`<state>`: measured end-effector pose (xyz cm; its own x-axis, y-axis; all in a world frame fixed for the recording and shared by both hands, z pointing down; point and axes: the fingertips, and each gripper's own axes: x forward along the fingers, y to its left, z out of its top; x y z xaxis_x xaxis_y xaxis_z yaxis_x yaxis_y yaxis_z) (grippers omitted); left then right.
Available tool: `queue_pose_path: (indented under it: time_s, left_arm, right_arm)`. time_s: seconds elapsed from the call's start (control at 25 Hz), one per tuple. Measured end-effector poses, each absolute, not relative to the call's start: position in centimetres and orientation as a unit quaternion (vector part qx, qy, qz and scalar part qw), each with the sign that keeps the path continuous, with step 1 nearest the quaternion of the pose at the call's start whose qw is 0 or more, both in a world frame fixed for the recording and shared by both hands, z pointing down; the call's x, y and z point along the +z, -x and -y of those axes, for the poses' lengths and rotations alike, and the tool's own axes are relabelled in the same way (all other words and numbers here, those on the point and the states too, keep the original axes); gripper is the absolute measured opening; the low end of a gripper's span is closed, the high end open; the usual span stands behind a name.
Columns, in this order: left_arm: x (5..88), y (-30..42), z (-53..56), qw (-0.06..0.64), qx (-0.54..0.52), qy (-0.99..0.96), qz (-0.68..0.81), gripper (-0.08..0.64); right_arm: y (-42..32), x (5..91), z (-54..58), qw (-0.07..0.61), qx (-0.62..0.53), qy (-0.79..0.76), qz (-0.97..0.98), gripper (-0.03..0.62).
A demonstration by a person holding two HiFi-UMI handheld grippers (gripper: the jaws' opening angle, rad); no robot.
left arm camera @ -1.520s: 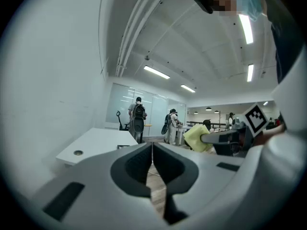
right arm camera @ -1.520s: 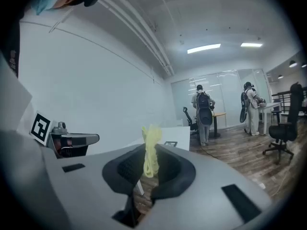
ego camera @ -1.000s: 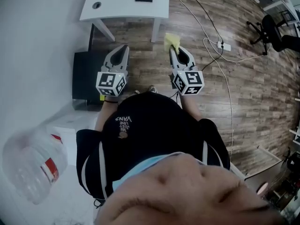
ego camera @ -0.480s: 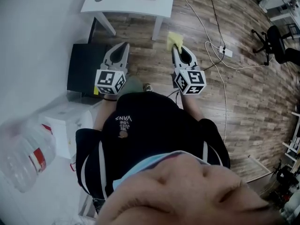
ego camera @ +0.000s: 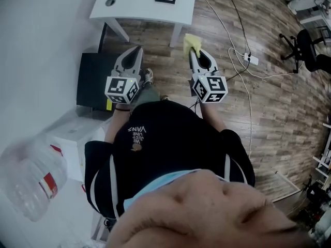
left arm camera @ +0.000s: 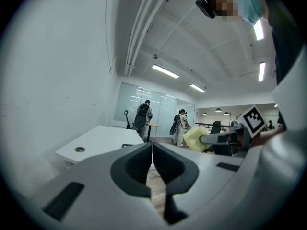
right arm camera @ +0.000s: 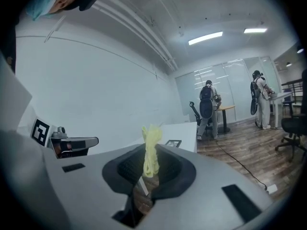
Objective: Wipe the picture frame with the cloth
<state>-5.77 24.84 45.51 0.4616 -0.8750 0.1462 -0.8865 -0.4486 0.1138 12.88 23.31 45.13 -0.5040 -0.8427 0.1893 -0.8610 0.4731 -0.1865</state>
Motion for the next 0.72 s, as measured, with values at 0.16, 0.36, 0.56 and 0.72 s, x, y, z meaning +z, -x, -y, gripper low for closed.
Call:
queue_pose_path:
  time_s: [0.16,0.36,0.56,0.72]
  left_arm:
    - [45.7,6.7,-22.1,0.09,0.033,-0.856,0.508,0.017]
    - [46.0,8.0,-18.4,0.097,0.038,-0.863,0.494,0.017]
    - [46.4,9.1,-14.6,0.103,0.04,-0.869,0.482,0.017]
    - [46.4,9.8,-11.7,0.105,0.042,-0.876,0.47,0.017]
  right_arm:
    - [-11.8,45.1,-21.1,0.037,0.13,-0.505,0.853,0.046]
    - [-10.6,45.4,-17.9,0.04,0.135,-0.518,0.844,0.046]
    - [-9.1,46.0,-14.6,0.048,0.142,-0.525,0.838,0.046]
    - [-8.2,45.8,-12.0,0.046,0.142,-0.535,0.831,0.046]
